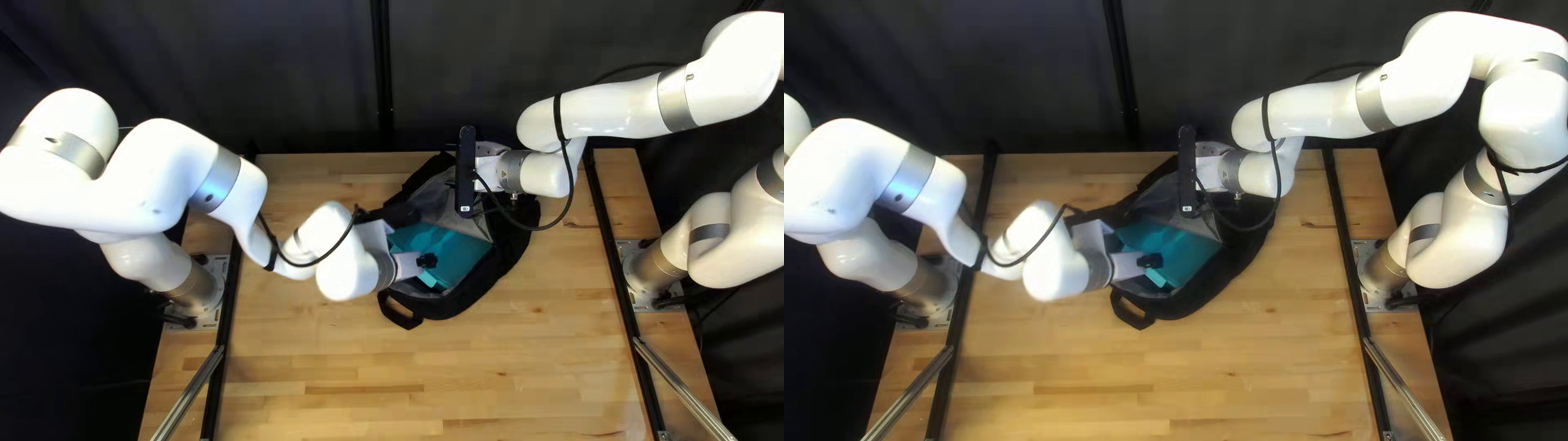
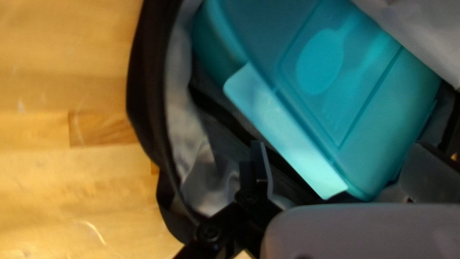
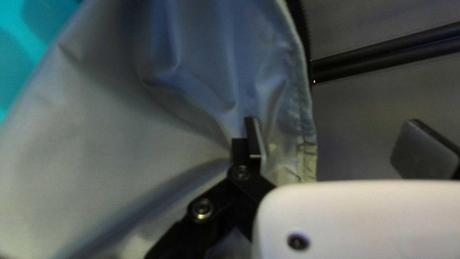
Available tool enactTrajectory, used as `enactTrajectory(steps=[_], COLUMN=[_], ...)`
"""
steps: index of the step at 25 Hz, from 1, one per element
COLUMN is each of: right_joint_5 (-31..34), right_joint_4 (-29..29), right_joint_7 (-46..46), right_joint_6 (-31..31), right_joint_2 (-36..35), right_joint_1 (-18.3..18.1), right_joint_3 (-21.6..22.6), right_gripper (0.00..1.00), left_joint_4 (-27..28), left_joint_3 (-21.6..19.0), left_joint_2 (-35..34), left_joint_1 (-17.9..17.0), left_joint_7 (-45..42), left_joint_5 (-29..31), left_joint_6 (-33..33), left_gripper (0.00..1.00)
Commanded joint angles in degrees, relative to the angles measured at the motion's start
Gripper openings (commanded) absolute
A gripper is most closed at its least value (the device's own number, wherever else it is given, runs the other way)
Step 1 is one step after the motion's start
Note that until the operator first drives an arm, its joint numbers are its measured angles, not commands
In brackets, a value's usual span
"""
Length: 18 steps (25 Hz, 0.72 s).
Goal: Remove a lunch box from a kids backpack
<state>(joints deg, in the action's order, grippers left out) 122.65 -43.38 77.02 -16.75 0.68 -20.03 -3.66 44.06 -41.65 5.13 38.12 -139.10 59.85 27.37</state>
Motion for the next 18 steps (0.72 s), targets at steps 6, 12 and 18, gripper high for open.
enactTrajectory(steps=[6,12,18], right_joint_5=[0.0,0.0,0.0], right_joint_4=[0.0,0.0,0.0], right_joint_7=[0.0,0.0,0.0], right_joint_6=[0.0,0.0,0.0], right_joint_2=[0.0,0.0,0.0], right_joint_1=[0.0,0.0,0.0], right_joint_3=[0.0,0.0,0.0], right_gripper=[1.0,1.0,1.0], left_joint_4=[-7.9,-10.6,-9.5], left_joint_3=[8.9,13.8,4.8], left_joint_2=[-10.7,-15.5,-18.9], left_joint_1=[-6.0,-14.5,-8.4], left_joint_7=[49.8,75.0,60.2], left_joint_5=[-35.1,-43.9,-31.1], left_joint_6=[-10.5,-7.0,3.9], left_gripper=[1.0,1.0,1.0])
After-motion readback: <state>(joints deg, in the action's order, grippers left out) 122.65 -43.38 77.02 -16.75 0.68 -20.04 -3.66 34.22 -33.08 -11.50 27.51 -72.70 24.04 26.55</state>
